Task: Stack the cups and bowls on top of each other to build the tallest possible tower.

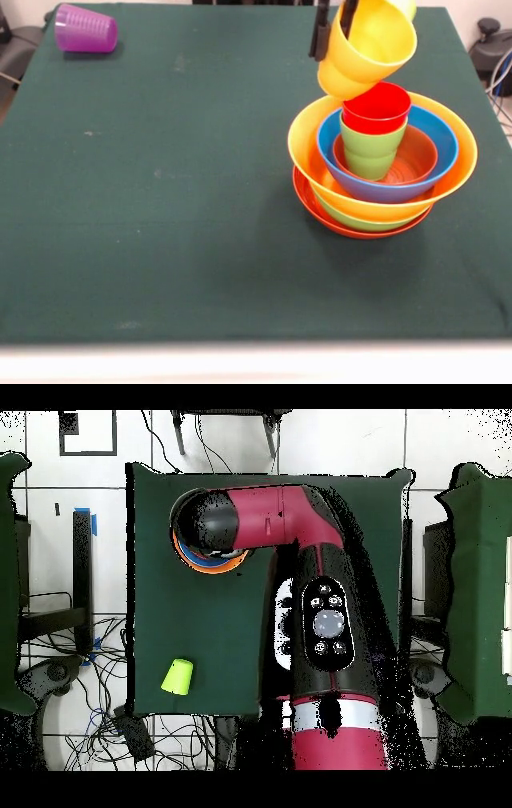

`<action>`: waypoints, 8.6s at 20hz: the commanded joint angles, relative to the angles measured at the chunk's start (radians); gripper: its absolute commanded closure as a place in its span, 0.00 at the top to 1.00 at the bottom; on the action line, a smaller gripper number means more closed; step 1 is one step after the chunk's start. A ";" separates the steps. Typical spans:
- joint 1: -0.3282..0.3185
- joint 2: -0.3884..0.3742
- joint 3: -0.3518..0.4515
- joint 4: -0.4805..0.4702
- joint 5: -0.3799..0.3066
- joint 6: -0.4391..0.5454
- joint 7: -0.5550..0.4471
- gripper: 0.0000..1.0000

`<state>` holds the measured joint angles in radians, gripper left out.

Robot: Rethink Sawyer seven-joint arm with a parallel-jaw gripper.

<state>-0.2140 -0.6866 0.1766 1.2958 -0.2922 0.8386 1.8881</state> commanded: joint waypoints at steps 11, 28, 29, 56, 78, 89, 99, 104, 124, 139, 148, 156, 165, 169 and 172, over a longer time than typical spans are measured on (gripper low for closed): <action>0.067 0.072 -0.060 0.125 0.043 -0.109 0.208 0.00; 0.128 0.101 -0.117 0.154 0.098 -0.159 0.233 0.00; 0.131 0.109 -0.120 0.147 0.099 -0.161 0.232 0.00; 0.196 0.158 -0.202 0.115 0.186 -0.161 0.209 1.00; 0.082 -0.023 -0.181 0.176 0.214 -0.051 0.017 1.00; -0.132 -0.048 -0.100 0.152 0.164 -0.034 -0.182 1.00; -0.305 -0.078 -0.012 0.296 0.079 -0.204 -0.251 1.00; -0.406 -0.111 0.062 0.404 0.066 -0.253 -0.264 1.00; -0.752 -0.119 0.273 0.690 -0.131 -0.434 -0.217 1.00; -1.012 -0.027 0.380 0.760 -0.404 -0.528 -0.167 1.00; -1.069 0.015 0.364 0.779 -0.509 -0.590 -0.079 1.00; -1.151 0.042 0.400 0.755 -0.544 -0.558 -0.119 1.00; -1.221 0.130 0.426 0.708 -0.613 -0.550 -0.155 1.00; -1.244 0.168 0.436 0.689 -0.639 -0.546 -0.160 1.00; -1.253 0.192 0.440 0.677 -0.661 -0.550 -0.155 1.00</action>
<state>-1.4979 -0.5730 0.5590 2.0229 -0.8489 0.2797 1.9168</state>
